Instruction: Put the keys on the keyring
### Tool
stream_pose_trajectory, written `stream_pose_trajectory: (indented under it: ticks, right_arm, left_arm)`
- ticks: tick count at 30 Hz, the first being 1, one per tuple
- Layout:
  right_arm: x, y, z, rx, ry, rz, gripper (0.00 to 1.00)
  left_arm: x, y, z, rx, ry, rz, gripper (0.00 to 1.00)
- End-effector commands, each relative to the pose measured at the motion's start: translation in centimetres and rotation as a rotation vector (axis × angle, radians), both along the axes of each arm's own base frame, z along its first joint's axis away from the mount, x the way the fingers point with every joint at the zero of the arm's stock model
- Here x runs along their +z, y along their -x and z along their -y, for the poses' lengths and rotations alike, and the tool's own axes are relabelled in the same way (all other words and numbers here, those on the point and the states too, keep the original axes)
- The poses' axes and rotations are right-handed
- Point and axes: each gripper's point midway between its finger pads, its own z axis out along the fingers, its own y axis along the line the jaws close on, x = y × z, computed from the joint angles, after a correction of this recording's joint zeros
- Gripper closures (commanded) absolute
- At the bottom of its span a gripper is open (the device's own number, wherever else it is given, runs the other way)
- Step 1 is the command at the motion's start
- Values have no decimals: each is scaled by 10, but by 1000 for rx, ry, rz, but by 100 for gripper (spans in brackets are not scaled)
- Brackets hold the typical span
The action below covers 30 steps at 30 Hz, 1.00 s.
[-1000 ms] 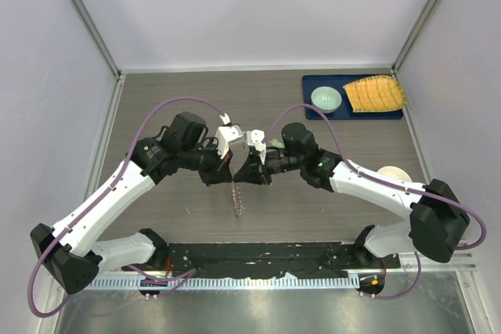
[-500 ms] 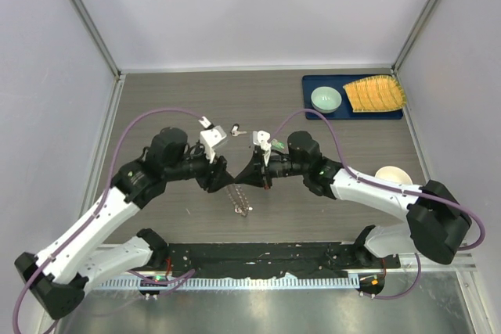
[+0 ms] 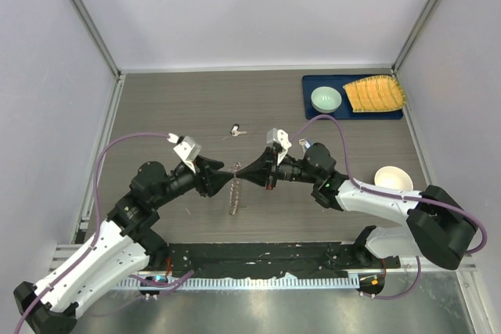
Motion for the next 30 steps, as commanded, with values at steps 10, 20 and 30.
stream_pose_trajectory:
  ticks: [10, 20, 30]
  right_arm:
    - [55, 7, 7, -7, -223, 74, 99]
    - [58, 11, 10, 28, -237, 71, 99]
    - [58, 10, 13, 32, -249, 64, 99]
  left_arm:
    - [46, 3, -3, 27, 244, 157, 67]
    - [41, 14, 18, -134, 218, 117, 68]
    - [38, 23, 25, -223, 236, 69, 73]
